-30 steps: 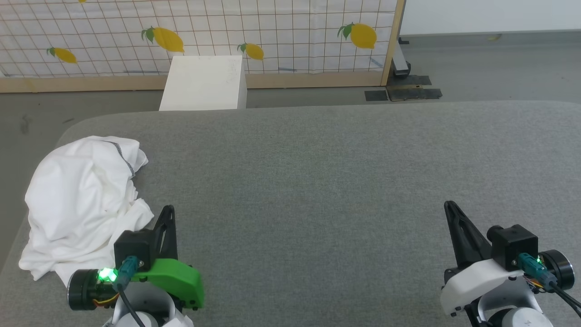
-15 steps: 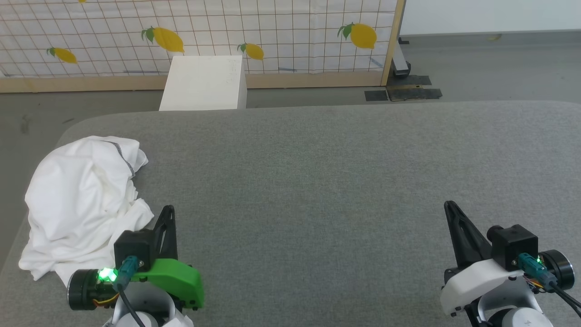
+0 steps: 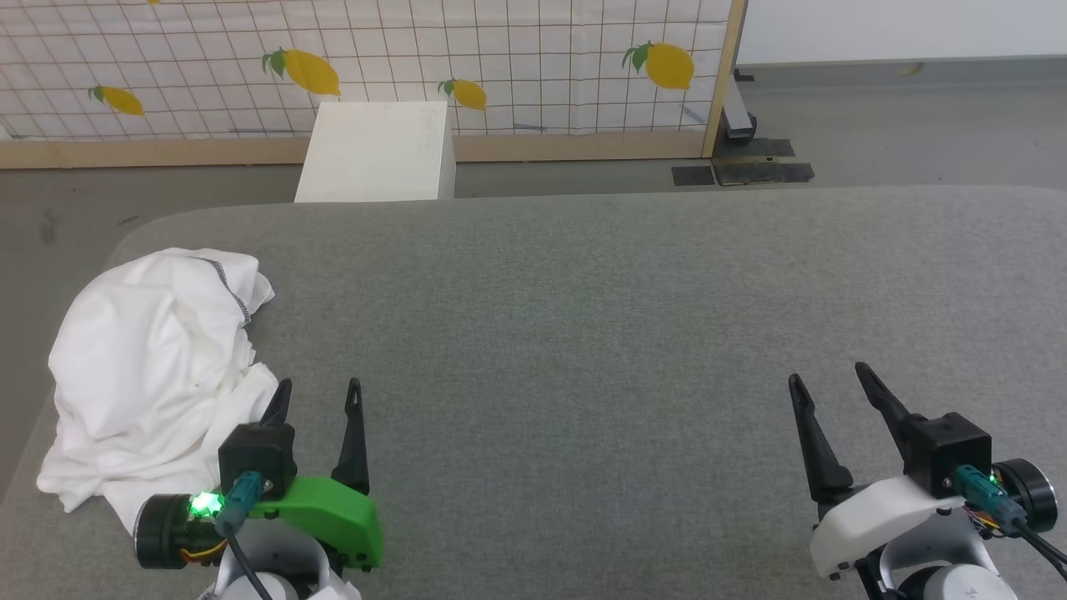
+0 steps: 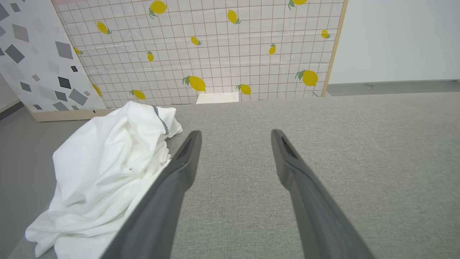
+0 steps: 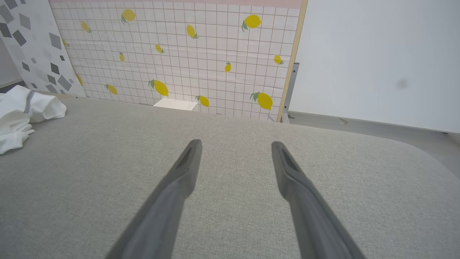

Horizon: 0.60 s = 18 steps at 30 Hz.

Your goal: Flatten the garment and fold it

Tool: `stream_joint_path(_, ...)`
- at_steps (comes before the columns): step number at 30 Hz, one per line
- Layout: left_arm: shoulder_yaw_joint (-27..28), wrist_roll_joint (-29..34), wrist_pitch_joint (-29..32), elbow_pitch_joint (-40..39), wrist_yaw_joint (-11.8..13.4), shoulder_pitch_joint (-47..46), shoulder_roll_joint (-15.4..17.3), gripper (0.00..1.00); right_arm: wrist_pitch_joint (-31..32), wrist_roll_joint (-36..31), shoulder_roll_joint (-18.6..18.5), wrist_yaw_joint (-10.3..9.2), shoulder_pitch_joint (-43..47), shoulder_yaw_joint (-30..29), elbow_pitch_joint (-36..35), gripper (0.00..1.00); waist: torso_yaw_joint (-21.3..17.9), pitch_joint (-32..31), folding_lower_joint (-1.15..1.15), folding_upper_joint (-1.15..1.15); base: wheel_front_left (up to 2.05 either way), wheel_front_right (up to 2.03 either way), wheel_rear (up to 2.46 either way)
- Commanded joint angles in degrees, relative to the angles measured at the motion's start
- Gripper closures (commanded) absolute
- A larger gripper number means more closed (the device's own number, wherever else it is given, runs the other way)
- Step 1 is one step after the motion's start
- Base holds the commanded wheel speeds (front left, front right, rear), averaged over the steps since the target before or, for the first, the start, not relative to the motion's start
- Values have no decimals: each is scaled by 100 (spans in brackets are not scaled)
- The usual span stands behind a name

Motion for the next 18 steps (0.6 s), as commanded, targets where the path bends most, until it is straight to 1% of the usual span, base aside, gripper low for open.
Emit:
stream_joint_path(1,-36,-49,-61,34,64,-65,-2,0,-58,29,2,-1,-8,-12,17,0,22,3,0,0,0,0,0)
stream_joint_path(11,-104,-153,-182,113,133,-136,10,0,-145,59,3,-2,-29,-44,15,0,278,29,0,0,0,0,0)
stream_joint_path(18,-133,-234,-279,141,169,-146,30,0,-183,74,4,-2,-40,-65,21,0,623,47,0,0,0,0,0)
